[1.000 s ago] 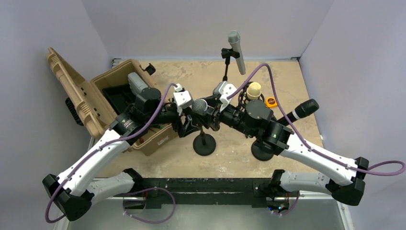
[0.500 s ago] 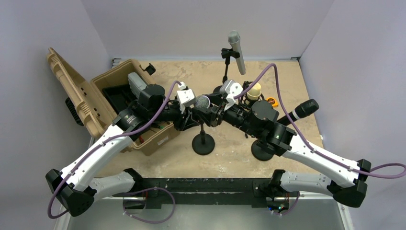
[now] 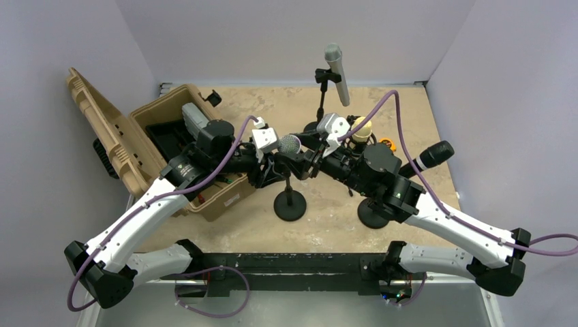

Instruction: Remove the microphone from the stand

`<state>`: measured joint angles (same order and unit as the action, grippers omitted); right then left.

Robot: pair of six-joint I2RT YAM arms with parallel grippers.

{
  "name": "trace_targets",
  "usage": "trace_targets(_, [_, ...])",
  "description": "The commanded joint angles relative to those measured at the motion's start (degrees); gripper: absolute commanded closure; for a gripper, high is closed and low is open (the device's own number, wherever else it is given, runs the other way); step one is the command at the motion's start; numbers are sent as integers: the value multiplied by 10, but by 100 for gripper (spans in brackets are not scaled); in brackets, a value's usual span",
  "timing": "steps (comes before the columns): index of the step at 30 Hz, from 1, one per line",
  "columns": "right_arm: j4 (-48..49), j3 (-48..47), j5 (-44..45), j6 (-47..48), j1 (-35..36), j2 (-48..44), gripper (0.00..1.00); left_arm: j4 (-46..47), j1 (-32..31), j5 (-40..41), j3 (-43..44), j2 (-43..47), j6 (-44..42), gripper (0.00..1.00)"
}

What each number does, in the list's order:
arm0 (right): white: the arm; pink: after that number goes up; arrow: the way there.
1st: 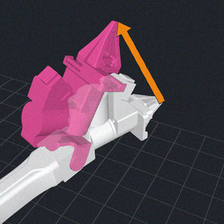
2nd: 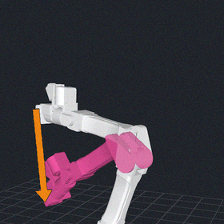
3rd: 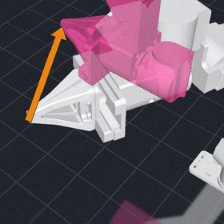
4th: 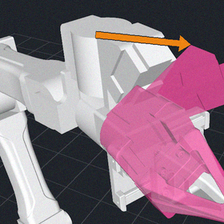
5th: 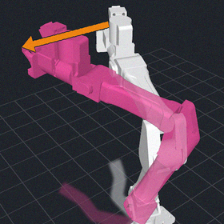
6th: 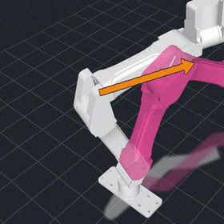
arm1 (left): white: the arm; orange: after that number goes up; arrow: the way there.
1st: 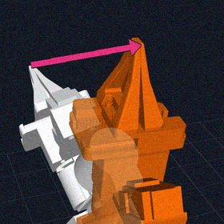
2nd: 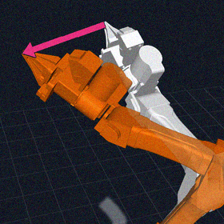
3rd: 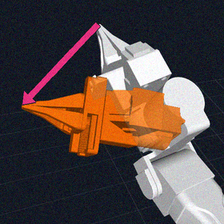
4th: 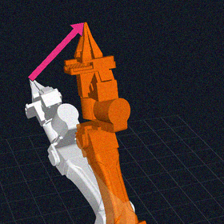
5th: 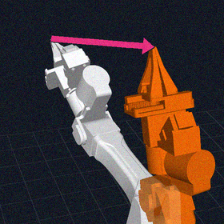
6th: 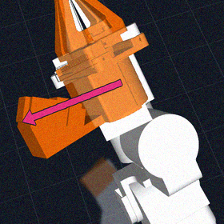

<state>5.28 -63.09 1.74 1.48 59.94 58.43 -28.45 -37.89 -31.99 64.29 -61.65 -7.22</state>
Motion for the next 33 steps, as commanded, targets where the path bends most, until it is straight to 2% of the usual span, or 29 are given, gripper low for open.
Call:
trace_targets(1, [171, -48, -4, 8, 1, -54, 100, -28, 4, 8, -1, 7, -14, 100])
trace_targets(7, [143, -40, 7, 7, 1, -40, 100, -14, 4, -3, -13, 31, -15, 100])
trace_targets(16, [154, -24, 15, -3, 1, -61, 100, -9, 4, 16, -17, 34, -4, 100])
trace_targets(17, [152, -24, 14, -1, 1, -59, 100, -6, 4, 21, -19, 36, 1, 94])
trace_targets(18, [149, -24, 13, -2, 1, -56, 100, -2, 4, 30, -20, 37, 8, 84])
trace_targets(19, [147, -23, 12, -1, 1, -53, 100, 6, 4, 49, -23, 39, 23, 64])
trace_targets(20, [145, -22, 10, -1, 1, -51, 100, 13, 4, 60, -25, 40, 33, 52])
trace_targets(21, [145, -20, 8, -2, 1, -49, 100, 14, 4, 61, -27, 41, 34, 46])
trace_targets(25, [148, -13, 0, -7, 1, -45, 100, 27, 4, 55, -32, 47, 41, 38])
trace_targets(26, [148, -12, 0, -7, 1, -44, 100, 30, 4, 51, -33, 49, 42, 30])
trace_targets(27, [148, -11, 0, -7, 1, -44, 100, 31, 4, 47, -34, 51, 43, 27])
trace_targets(33, [147, -9, -6, -8, 1, -37, 100, 68, 16, 27, -47, 71, 56, 19])
